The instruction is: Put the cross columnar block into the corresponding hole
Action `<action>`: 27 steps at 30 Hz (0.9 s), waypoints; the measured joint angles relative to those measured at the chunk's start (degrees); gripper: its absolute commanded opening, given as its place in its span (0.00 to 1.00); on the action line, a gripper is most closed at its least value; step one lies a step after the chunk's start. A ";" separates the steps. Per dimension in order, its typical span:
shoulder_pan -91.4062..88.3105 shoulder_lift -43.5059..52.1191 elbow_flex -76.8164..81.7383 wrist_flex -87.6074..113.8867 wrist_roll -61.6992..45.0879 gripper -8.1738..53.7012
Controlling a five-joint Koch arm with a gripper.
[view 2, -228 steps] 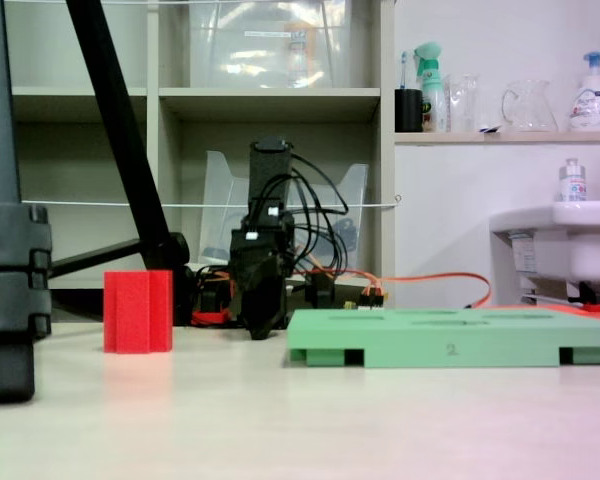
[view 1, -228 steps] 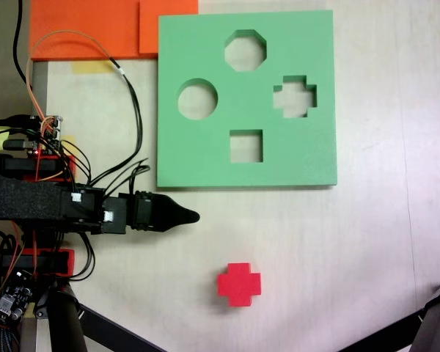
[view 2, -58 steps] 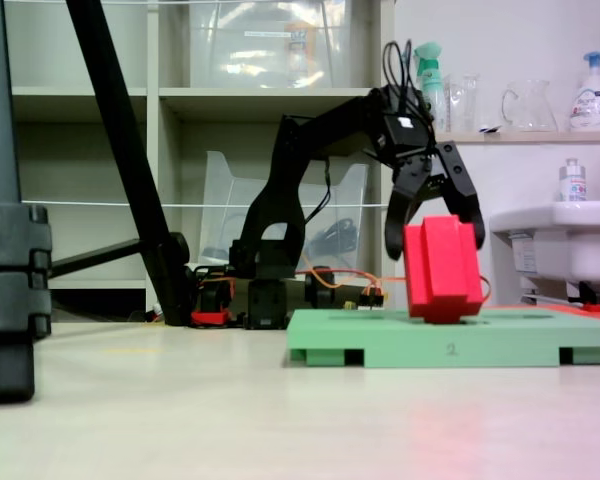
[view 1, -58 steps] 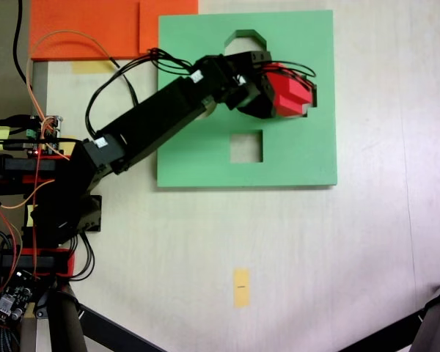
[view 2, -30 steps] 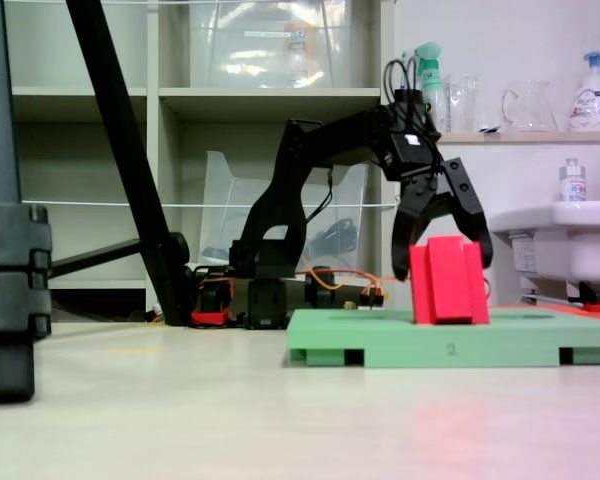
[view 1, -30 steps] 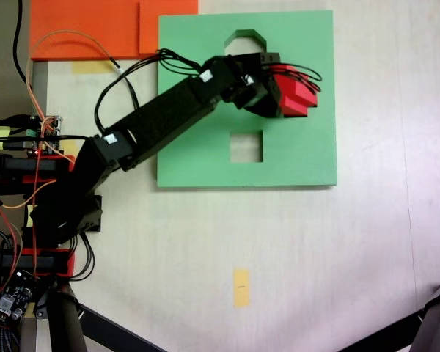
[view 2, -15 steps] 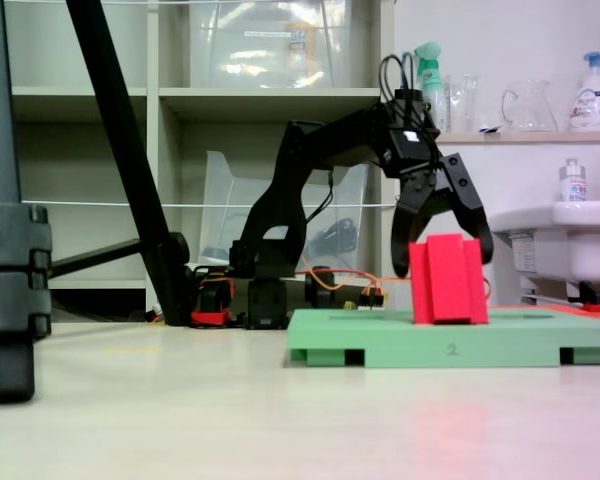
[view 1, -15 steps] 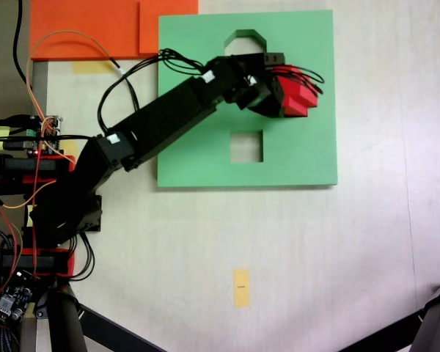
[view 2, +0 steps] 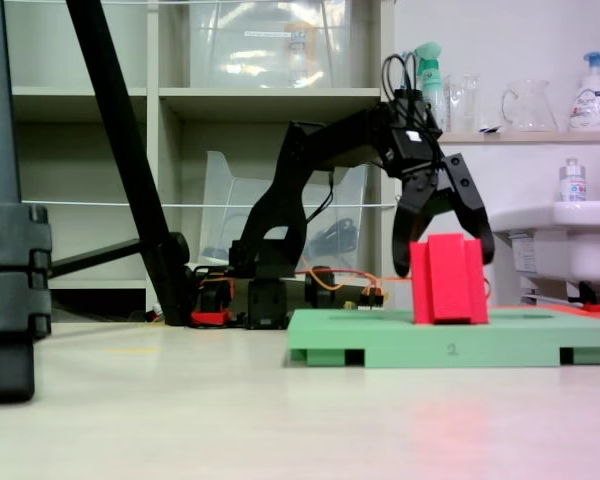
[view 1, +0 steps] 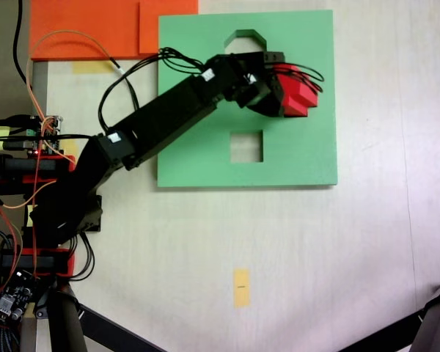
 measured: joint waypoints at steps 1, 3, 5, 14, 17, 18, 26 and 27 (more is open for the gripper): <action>-0.26 0.00 0.00 0.53 0.09 0.66; -0.97 0.00 0.00 1.05 0.09 0.65; -1.32 0.00 0.00 2.29 0.09 0.65; -1.41 0.09 -0.53 3.16 0.09 0.64; -1.41 -0.09 -1.32 3.87 0.09 0.63; -1.23 -0.09 -1.67 3.96 0.09 0.63; 1.05 -2.11 -6.33 4.39 0.53 0.63; 1.32 -2.11 -6.68 4.39 0.44 0.63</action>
